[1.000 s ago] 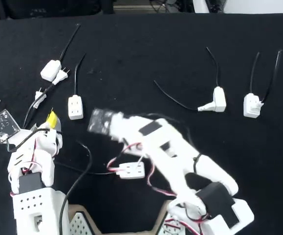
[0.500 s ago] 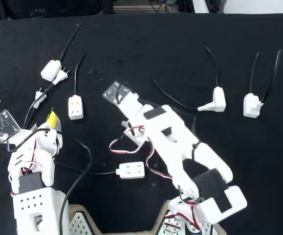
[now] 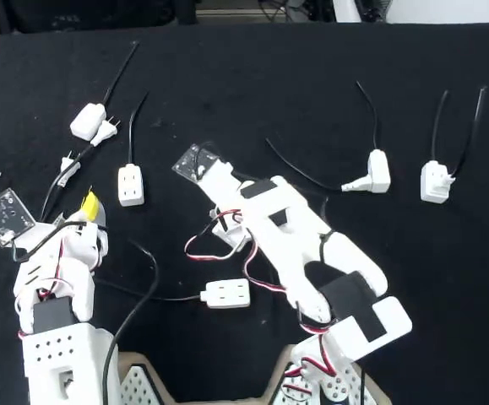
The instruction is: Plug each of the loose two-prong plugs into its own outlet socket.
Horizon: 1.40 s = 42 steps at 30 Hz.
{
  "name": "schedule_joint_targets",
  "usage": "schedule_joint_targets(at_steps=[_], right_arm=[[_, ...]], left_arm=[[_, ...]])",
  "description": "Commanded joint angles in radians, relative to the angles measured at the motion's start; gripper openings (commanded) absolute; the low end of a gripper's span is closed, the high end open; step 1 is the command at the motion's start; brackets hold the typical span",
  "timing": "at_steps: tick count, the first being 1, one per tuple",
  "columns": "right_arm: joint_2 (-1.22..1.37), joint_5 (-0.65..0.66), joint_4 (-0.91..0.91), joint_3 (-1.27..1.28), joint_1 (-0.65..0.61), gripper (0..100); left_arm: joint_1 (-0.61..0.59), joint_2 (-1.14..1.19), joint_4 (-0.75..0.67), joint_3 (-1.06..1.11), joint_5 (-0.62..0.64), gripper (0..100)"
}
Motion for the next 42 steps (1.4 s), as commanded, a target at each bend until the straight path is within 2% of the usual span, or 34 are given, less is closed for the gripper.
schedule_joint_targets(at_steps=[1, 4, 8, 12, 18, 21, 24, 30, 37, 42], right_arm=[[0.001, 0.014, -0.026, -0.053, -0.014, 10.2], [0.001, 0.008, -0.055, -0.059, -0.009, 0.4], [-0.041, 0.006, -0.032, -0.051, 0.038, 1.1], [-0.213, 0.003, 0.009, 0.013, 0.046, 1.0], [-0.443, -0.127, -0.114, 0.214, -0.046, 1.0], [-0.478, -0.146, -0.189, 0.294, -0.123, 1.1], [-0.492, -0.149, -0.163, 0.306, -0.178, 1.1], [-0.536, -0.222, -0.103, 0.292, -0.245, 1.1], [-0.808, -0.305, -0.110, 0.389, -0.330, 1.1], [-0.906, -0.304, -0.138, 0.463, -0.342, 1.1]], left_arm=[[-0.005, -0.009, 0.002, -0.062, 0.011, 21], [-0.005, -0.009, 0.002, -0.062, 0.011, 21], [0.002, -0.009, -0.002, -0.058, 0.011, 21], [0.051, -0.009, -0.005, -0.056, 0.008, 21], [0.236, -0.009, -0.005, -0.054, 0.005, 21], [0.315, -0.009, -0.005, -0.054, 0.005, 21], [0.367, -0.009, -0.005, -0.054, 0.003, 21], [0.383, -0.009, -0.005, -0.053, 0.003, 21], [0.384, -0.009, -0.005, -0.053, 0.005, 21], [0.384, -0.009, -0.003, -0.064, 0.005, 21]])
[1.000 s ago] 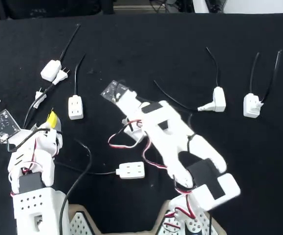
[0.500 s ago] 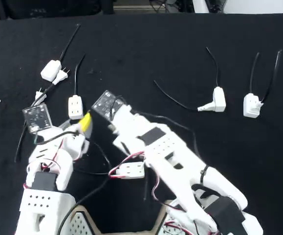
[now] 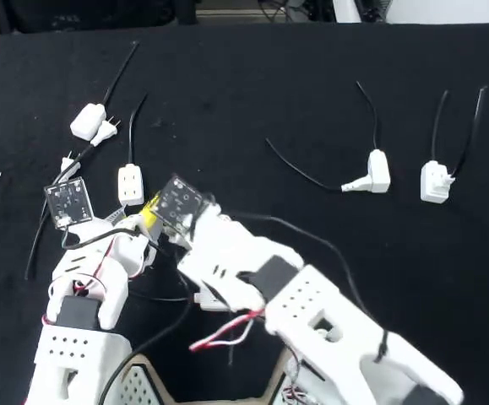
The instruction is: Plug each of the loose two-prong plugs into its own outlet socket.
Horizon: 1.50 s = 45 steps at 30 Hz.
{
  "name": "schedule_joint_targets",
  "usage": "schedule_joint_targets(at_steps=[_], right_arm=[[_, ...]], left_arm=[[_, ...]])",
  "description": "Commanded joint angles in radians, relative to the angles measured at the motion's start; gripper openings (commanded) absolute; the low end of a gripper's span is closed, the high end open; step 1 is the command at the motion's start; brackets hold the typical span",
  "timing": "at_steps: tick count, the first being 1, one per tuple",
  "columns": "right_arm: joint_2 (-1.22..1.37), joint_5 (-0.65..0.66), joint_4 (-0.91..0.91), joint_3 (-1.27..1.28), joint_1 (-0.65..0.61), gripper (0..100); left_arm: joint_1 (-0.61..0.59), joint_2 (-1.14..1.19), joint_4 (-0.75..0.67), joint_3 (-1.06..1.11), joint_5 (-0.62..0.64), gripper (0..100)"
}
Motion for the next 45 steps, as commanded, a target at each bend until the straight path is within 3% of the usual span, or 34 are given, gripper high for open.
schedule_joint_targets(at_steps=[1, 11, 16, 25, 45], right_arm=[[-0.085, -0.008, -0.028, 0.025, -0.020, 1.1], [-0.085, -0.008, -0.029, 0.042, -0.023, 1.1], [-0.096, -0.008, -0.023, 0.030, -0.018, 1.1], [-0.303, -0.008, 0.107, 0.005, -0.018, 1.1], [-0.360, -0.006, 0.109, 0.036, -0.018, 1.1]], left_arm=[[0.015, -0.009, -0.005, -0.068, 0.005, 21], [0.088, -0.032, 0.002, -0.110, 0.003, 21], [0.160, -0.141, 0.002, -0.025, -0.120, 21], [0.117, -0.388, 0.005, 0.128, -0.166, 21], [0.116, -0.373, 0.032, 0.124, -0.164, 21]])
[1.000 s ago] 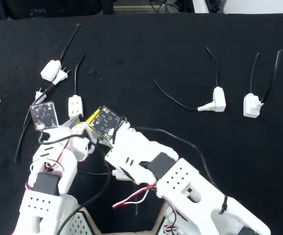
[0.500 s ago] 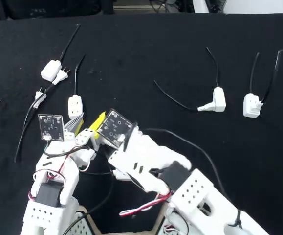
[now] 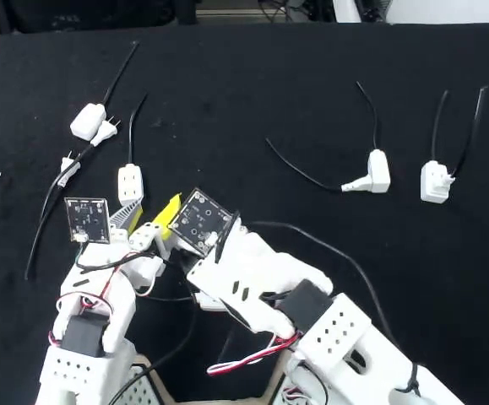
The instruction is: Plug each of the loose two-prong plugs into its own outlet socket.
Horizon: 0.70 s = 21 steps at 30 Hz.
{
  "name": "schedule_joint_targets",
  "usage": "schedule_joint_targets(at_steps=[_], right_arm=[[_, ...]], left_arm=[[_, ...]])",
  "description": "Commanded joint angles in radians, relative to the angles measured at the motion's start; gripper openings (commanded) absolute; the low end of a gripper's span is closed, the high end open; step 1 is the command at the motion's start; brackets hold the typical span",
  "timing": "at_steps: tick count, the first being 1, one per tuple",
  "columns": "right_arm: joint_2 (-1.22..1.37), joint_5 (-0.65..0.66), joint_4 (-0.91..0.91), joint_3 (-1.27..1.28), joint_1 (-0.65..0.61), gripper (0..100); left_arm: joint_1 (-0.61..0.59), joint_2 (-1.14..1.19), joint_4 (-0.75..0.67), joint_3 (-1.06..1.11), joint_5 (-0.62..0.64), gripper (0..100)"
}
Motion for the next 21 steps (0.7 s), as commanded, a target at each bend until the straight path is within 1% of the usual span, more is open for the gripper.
schedule_joint_targets(at_steps=[1, 12, 16, 21], right_arm=[[-0.047, -0.006, -0.006, -0.022, -0.005, 1.1], [-0.044, -0.015, -0.011, -0.038, -0.005, 1.1], [-0.048, -0.058, -0.020, -0.038, -0.005, 1.1], [-0.050, -0.064, -0.034, -0.033, -0.005, 1.1]], left_arm=[[-0.005, 0.005, 0.008, -0.013, -0.011, 21], [-0.005, 0.005, 0.008, -0.012, -0.009, 21], [-0.005, 0.005, 0.008, -0.012, -0.009, 21], [-0.005, 0.005, 0.008, -0.012, -0.009, 21]])
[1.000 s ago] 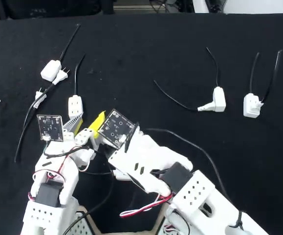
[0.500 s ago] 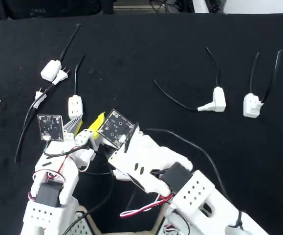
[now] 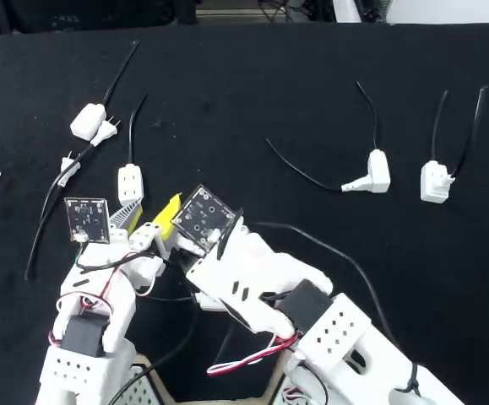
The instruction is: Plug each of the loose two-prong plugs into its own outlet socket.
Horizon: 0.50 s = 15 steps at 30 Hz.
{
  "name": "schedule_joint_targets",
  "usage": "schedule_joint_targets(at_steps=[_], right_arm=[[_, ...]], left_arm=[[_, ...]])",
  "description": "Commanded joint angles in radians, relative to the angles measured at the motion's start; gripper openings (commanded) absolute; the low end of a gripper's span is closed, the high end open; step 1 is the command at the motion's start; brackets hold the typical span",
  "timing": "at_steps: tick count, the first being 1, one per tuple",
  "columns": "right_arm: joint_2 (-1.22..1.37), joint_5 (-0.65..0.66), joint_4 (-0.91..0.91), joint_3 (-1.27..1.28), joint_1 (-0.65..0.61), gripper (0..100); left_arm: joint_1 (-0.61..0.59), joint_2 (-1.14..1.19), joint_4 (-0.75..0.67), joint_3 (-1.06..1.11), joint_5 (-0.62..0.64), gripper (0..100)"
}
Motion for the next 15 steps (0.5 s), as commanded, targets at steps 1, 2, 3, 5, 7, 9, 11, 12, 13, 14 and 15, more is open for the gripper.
schedule_joint_targets(at_steps=[1, 2, 3, 5, 7, 9, 11, 12, 13, 14, 15], right_arm=[[-0.050, -0.014, -0.041, -0.033, -0.005, 1.1], [-0.050, -0.014, -0.048, -0.031, -0.005, 1.1], [-0.050, -0.015, -0.049, -0.031, -0.005, 1.1], [-0.050, -0.015, -0.049, -0.031, -0.005, 1.1], [-0.050, -0.015, -0.049, -0.031, -0.005, 1.1], [-0.050, -0.032, -0.049, -0.031, -0.005, 1.1], [-0.050, -0.052, -0.049, -0.033, -0.005, 1.1], [-0.050, -0.054, -0.049, -0.033, -0.005, 1.1], [-0.050, -0.054, -0.049, -0.035, -0.005, 1.1], [-0.050, -0.055, -0.049, -0.035, -0.005, 1.1], [-0.050, -0.055, -0.049, -0.036, -0.005, 1.1]], left_arm=[[-0.005, 0.005, 0.008, -0.012, -0.009, 21], [-0.005, 0.005, 0.008, -0.012, -0.009, 21], [-0.005, 0.005, 0.008, -0.012, -0.009, 21], [-0.005, 0.005, 0.008, -0.012, -0.009, 21], [-0.005, 0.005, 0.008, -0.012, -0.009, 21], [-0.005, 0.005, 0.008, -0.012, -0.009, 21], [-0.005, 0.005, 0.008, -0.012, -0.009, 21], [-0.005, 0.005, 0.008, -0.012, -0.009, 21], [-0.005, 0.005, 0.008, -0.012, -0.008, 21], [-0.005, 0.005, 0.008, -0.012, -0.008, 21], [-0.005, 0.005, 0.008, -0.012, -0.008, 21]])
